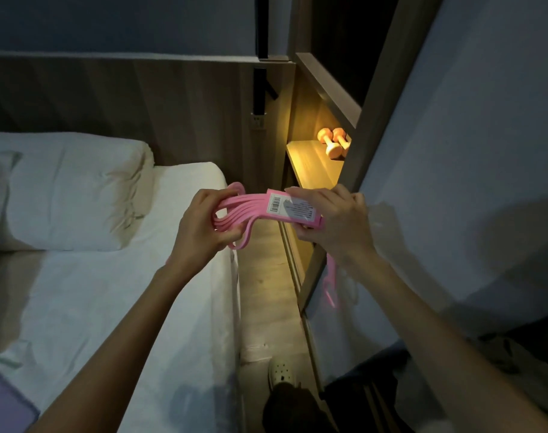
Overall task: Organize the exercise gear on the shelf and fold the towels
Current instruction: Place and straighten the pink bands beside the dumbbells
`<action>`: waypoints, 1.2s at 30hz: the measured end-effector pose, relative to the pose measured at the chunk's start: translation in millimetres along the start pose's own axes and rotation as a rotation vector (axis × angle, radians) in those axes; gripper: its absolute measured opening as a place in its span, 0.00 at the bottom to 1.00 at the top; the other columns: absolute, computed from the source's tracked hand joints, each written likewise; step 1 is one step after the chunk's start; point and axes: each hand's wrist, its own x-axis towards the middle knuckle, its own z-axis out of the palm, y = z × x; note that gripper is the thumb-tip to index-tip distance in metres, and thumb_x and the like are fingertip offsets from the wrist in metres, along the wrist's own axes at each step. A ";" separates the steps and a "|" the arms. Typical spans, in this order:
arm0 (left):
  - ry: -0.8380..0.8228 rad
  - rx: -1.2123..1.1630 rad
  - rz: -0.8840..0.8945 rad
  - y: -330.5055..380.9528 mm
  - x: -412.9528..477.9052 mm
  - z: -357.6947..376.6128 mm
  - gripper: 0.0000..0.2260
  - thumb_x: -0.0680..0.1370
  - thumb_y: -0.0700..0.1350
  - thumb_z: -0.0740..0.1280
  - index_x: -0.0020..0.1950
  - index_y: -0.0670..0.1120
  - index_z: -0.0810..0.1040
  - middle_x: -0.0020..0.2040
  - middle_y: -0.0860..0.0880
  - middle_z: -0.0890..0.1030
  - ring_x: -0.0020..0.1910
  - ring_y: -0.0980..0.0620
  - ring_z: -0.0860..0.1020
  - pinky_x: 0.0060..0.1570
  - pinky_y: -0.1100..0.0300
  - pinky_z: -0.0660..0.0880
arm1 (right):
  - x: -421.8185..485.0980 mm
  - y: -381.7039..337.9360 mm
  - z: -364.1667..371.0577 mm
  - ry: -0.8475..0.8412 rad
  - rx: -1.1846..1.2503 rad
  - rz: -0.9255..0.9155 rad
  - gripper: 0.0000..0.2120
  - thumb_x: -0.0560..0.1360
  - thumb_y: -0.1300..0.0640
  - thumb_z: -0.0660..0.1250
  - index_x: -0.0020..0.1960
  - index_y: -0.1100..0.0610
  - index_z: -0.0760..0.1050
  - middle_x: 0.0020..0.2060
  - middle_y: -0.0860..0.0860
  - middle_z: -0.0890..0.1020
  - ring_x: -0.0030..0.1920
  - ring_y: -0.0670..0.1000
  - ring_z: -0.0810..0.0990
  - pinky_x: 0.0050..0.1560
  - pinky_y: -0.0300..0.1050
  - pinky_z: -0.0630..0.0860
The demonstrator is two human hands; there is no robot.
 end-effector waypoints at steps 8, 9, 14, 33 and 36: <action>-0.047 -0.001 0.026 -56.0 138.2 46.9 0.28 0.67 0.49 0.77 0.66 0.52 0.73 0.58 0.53 0.75 0.51 0.61 0.74 0.43 0.75 0.72 | 95.8 74.2 72.5 0.010 0.009 0.084 0.29 0.69 0.48 0.75 0.68 0.49 0.73 0.55 0.50 0.82 0.54 0.55 0.76 0.49 0.54 0.70; -0.056 0.004 0.027 -62.6 157.1 52.1 0.28 0.67 0.50 0.77 0.66 0.52 0.73 0.58 0.53 0.76 0.50 0.59 0.75 0.44 0.73 0.73 | 109.6 82.8 79.8 -0.006 -0.009 0.087 0.29 0.70 0.47 0.74 0.68 0.48 0.72 0.56 0.50 0.81 0.55 0.55 0.76 0.50 0.53 0.70; -0.084 0.002 0.027 -92.3 237.6 77.9 0.29 0.67 0.48 0.78 0.66 0.52 0.73 0.58 0.53 0.75 0.51 0.57 0.75 0.44 0.71 0.75 | 172.5 123.4 109.8 -0.031 -0.029 0.105 0.29 0.71 0.46 0.73 0.70 0.47 0.70 0.59 0.48 0.80 0.56 0.53 0.75 0.49 0.51 0.68; -0.550 -0.297 0.365 -212.0 516.5 220.9 0.27 0.69 0.50 0.76 0.66 0.52 0.72 0.58 0.54 0.73 0.55 0.57 0.74 0.52 0.60 0.77 | 305.6 228.1 225.7 0.075 -0.419 0.339 0.30 0.67 0.54 0.76 0.67 0.49 0.70 0.60 0.52 0.79 0.49 0.58 0.77 0.42 0.50 0.69; -0.663 -0.334 0.418 -218.0 540.3 242.3 0.26 0.70 0.48 0.74 0.66 0.49 0.73 0.58 0.52 0.73 0.55 0.54 0.75 0.52 0.54 0.78 | 311.7 237.4 236.5 0.028 -0.515 0.363 0.24 0.71 0.53 0.74 0.65 0.50 0.73 0.61 0.53 0.79 0.48 0.59 0.79 0.41 0.50 0.70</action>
